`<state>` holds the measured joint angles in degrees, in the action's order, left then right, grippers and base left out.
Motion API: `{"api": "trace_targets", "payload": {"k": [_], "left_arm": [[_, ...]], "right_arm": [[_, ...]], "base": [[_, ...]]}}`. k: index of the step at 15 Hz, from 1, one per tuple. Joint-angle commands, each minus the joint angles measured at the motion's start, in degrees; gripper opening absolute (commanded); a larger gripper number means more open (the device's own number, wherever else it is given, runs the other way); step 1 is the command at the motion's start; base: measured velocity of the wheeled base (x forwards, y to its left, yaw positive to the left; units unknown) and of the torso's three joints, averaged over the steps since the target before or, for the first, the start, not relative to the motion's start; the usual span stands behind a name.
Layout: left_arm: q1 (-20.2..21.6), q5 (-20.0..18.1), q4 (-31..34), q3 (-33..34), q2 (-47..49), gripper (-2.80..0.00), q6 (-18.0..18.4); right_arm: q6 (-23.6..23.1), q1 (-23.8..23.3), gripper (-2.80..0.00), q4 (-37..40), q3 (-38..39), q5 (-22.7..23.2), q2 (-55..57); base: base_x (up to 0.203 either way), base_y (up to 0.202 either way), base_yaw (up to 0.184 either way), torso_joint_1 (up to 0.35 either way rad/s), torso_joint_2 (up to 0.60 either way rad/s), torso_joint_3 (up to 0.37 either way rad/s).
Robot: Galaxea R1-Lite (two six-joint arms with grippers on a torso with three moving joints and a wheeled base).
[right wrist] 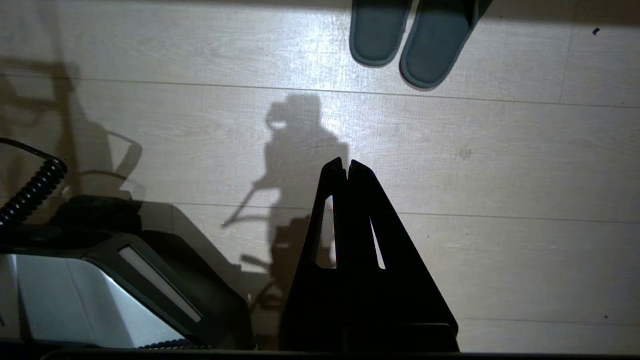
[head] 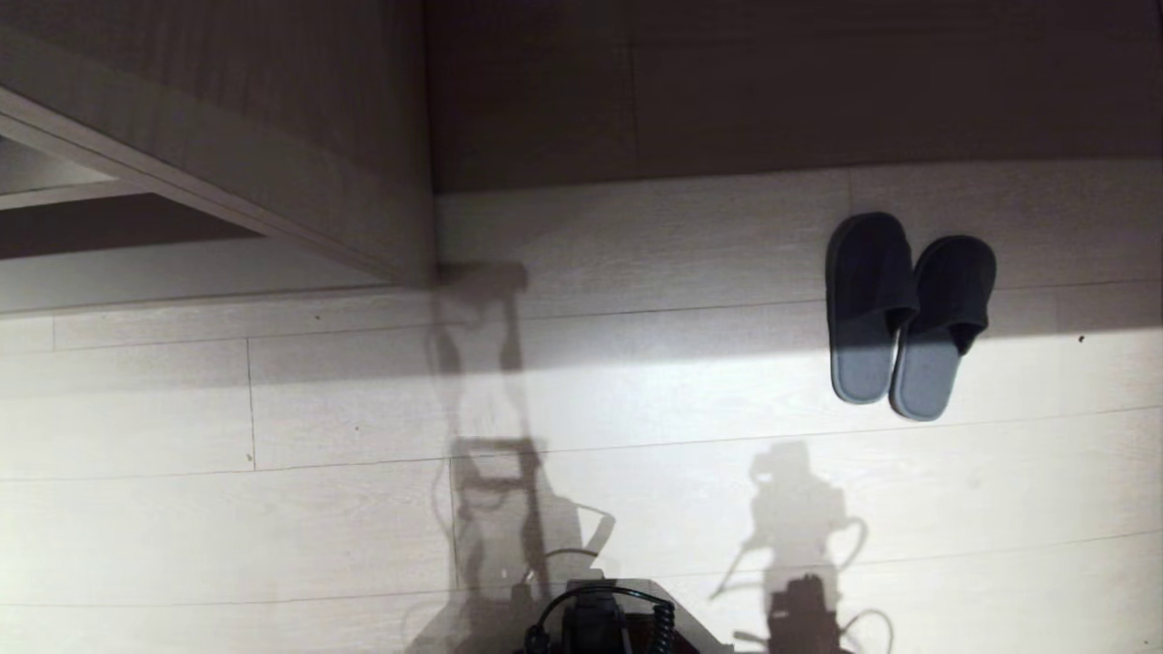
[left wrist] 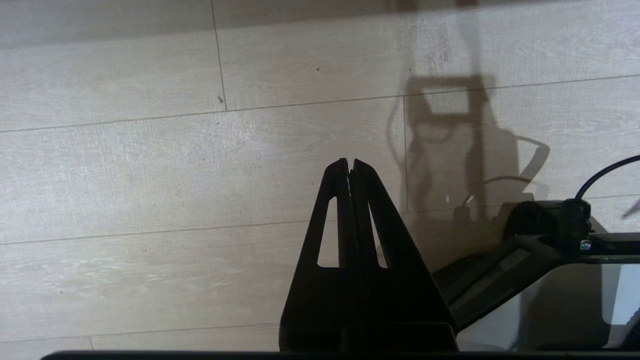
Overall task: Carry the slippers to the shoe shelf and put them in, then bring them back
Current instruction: Pick up the slippers on the floor
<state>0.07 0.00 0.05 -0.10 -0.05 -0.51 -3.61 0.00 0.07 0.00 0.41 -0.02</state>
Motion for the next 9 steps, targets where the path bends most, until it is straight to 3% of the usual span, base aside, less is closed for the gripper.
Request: {"api": "trace_targets", "payload": {"k": [1,9], "left_arm": [[0.0,0.0,0.0,0.0,0.0,-2.8,0.0],[0.0,0.0,0.0,0.0,0.0,-2.8,0.0]], "right_arm": [[0.0,0.0,-2.8,0.0,0.0,0.0,0.0],[0.0,0.0,-2.8,0.0,0.0,0.0,0.0]], "base": [[0.0,0.0,0.0,-0.002,0.0,-0.207],[0.0,0.0,0.0,0.001,0.0,-0.195]]}}
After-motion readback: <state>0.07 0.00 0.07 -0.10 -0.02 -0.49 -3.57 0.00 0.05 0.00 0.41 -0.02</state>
